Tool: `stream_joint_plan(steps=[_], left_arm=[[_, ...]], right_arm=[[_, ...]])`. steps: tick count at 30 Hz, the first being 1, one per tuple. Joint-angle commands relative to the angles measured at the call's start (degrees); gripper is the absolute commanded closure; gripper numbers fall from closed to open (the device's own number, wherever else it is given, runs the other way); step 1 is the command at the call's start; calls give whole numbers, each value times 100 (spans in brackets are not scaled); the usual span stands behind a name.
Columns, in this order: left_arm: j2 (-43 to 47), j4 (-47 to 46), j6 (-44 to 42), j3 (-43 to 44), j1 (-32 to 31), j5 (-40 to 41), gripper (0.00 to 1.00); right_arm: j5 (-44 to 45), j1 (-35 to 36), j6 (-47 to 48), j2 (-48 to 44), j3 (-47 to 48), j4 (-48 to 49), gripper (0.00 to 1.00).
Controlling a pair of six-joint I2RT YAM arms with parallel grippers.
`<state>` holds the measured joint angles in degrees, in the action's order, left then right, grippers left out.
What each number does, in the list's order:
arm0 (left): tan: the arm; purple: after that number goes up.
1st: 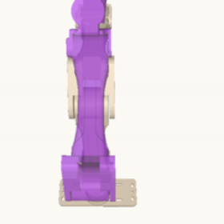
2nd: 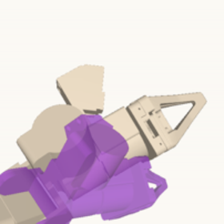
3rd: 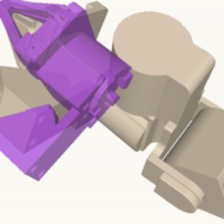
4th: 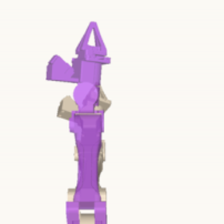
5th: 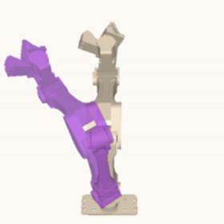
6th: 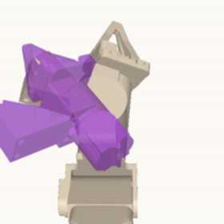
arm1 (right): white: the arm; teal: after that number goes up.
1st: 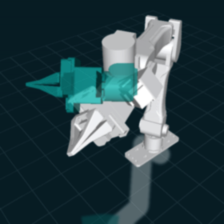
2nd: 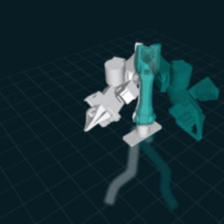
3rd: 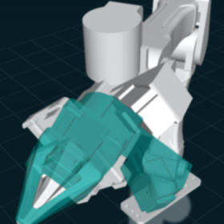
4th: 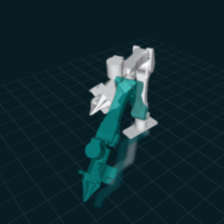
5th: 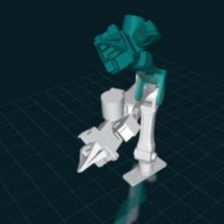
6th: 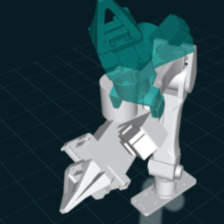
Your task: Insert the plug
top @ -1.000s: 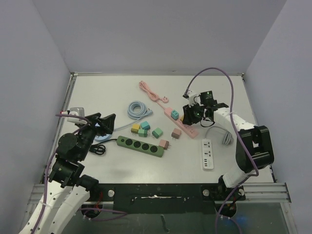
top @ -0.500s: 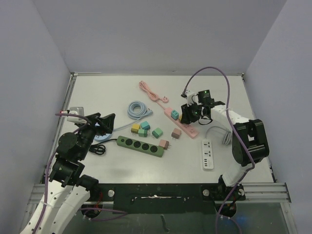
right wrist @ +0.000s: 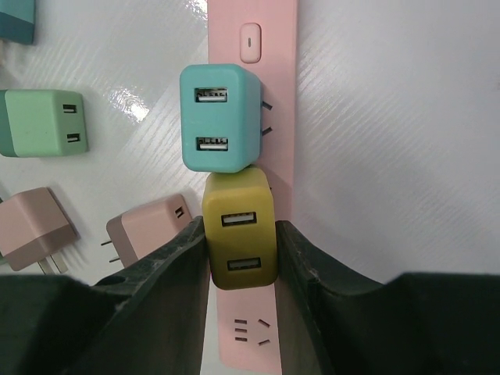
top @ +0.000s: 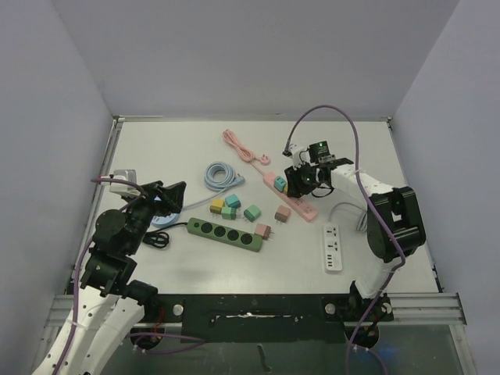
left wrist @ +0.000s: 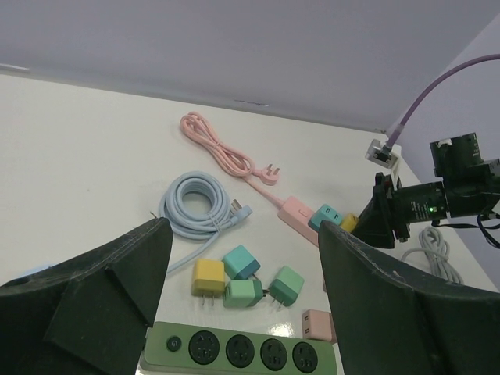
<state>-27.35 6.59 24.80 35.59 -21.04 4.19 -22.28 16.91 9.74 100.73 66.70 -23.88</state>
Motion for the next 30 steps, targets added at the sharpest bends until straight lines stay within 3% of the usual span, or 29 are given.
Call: stream_joint_plan(steps=[1, 8, 16, 25, 30], left_arm=[[-4, -360, 8, 0, 53, -71, 26], [-39, -382, 11, 8, 91, -110, 26], [-41, -378, 8, -8, 109, -116, 26], [-151, -443, 16, 26, 109, -165, 26], [-164, -439, 16, 30, 117, -175, 26]], right_arm=[[654, 176, 212, 250, 135, -192, 100], [1991, 566, 115, 547, 238, -283, 100], [2206, 652, -270, 955, 382, -464, 100], [1511, 626, -778, -158, 1012, -706, 51], [1123, 580, -698, -174, 1159, -849, 46]])
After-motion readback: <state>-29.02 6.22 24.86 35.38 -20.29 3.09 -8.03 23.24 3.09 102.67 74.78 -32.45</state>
